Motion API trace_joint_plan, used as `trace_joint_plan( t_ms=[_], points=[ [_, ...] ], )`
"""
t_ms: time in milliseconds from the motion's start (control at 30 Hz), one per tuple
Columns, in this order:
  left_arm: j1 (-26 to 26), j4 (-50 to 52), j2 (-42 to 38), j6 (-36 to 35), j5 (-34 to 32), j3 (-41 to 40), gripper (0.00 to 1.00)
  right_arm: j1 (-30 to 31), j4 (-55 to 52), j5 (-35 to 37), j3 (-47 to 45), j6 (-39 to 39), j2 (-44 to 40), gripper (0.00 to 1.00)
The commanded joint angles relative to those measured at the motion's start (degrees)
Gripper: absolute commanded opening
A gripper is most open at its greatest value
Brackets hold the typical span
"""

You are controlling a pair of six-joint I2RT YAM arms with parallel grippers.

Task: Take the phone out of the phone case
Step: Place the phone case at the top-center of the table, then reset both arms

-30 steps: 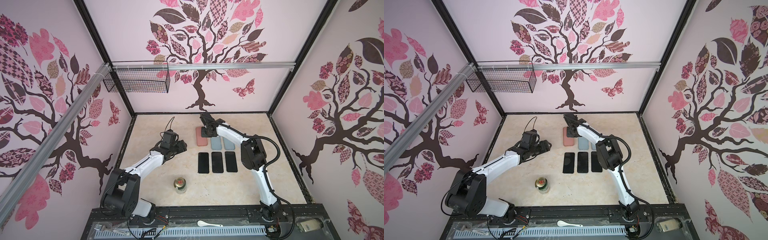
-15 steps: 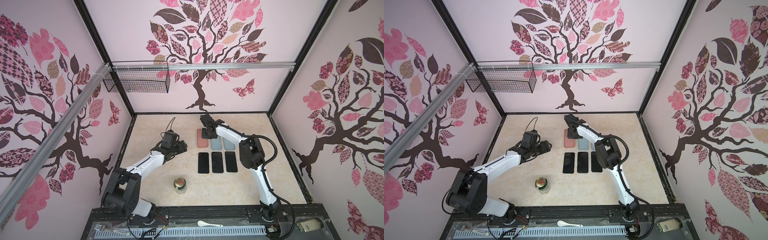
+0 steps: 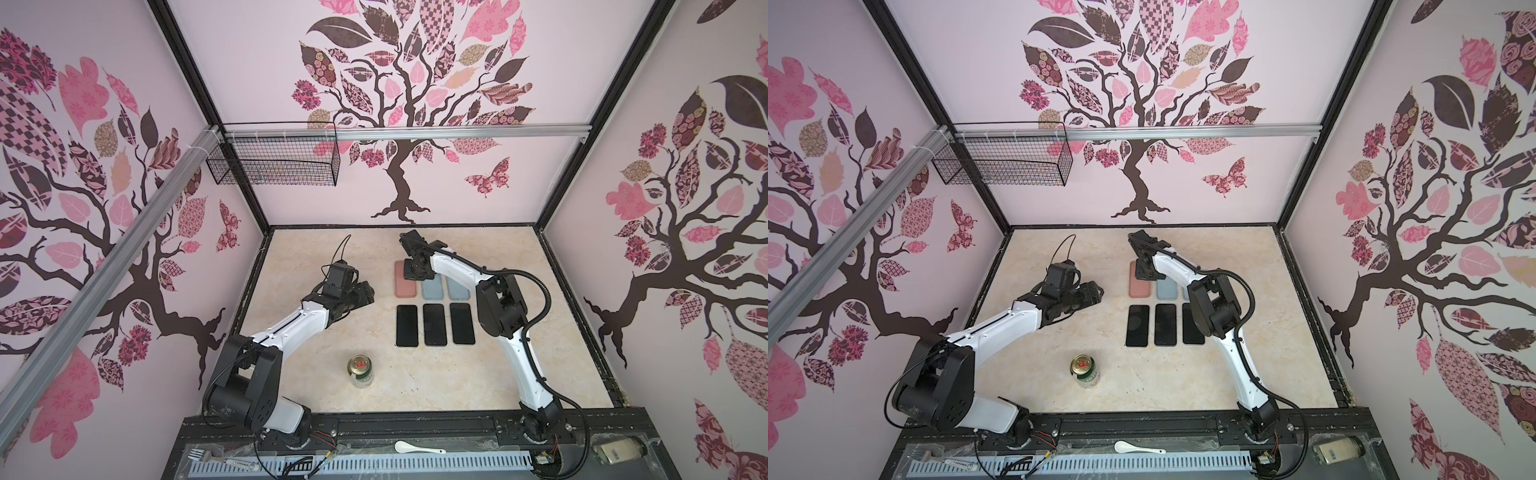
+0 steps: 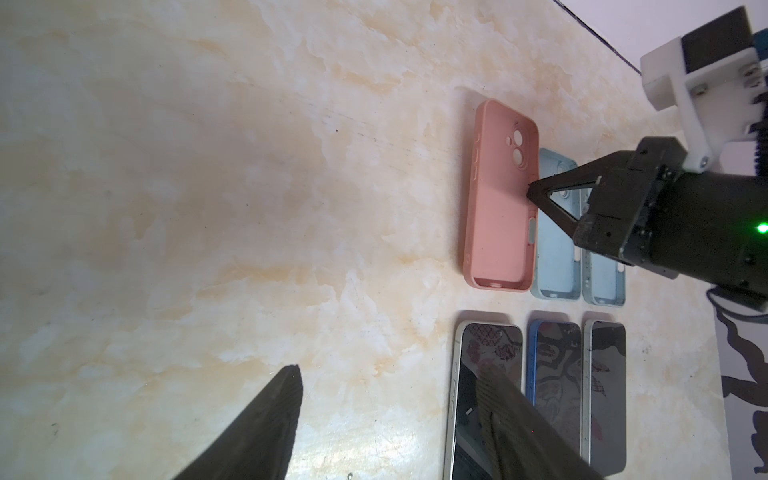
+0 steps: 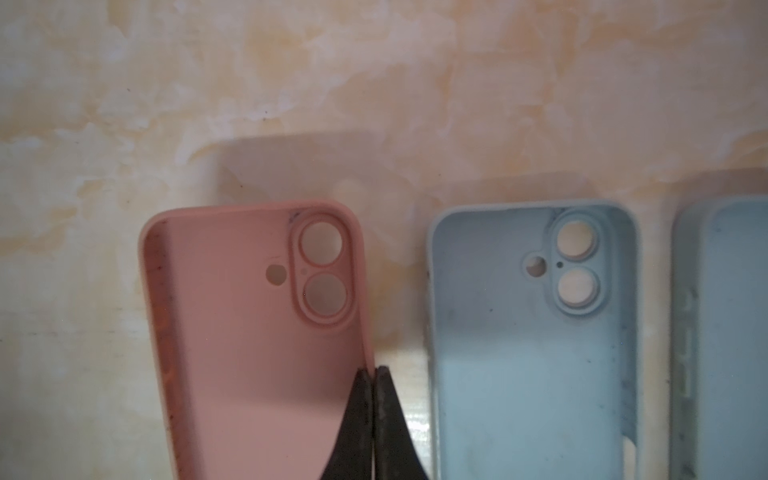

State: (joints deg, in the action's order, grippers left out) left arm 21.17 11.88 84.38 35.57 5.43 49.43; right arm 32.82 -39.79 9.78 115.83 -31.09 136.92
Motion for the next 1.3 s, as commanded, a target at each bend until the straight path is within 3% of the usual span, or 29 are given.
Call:
trace_joint_plan(
  t_ms=[0,500,700,933,1133,1267],
  points=[
    [0.2,0.0,0.9,-0.8,0.0,2.1,0.71,0.0,-2.3,0.2,1.4,-1.6,2.2,0.05],
    [0.2,1.0,-0.9,-1.1,-0.5,1.8,0.71,0.0,-2.8,-0.9,2.2,-0.8,-0.5,0.16],
    [0.4,2.0,-7.7,-3.9,-2.0,1.8,0.73,-0.1,-2.9,-3.3,1.3,0.9,-7.2,0.2],
    [0.5,1.8,-18.1,-9.3,-3.1,-2.3,0.83,-0.1,14.9,-8.4,-24.0,3.1,-28.0,0.46],
    [0.5,-3.3,-27.8,-10.2,-6.8,-10.9,0.98,-0.3,28.9,-4.0,-46.6,6.2,-45.1,0.66],
    [0.4,-4.6,-31.5,-9.4,-12.3,-14.5,0.98,-0.4,35.1,1.7,-59.0,7.9,-54.4,0.99]
  ],
)
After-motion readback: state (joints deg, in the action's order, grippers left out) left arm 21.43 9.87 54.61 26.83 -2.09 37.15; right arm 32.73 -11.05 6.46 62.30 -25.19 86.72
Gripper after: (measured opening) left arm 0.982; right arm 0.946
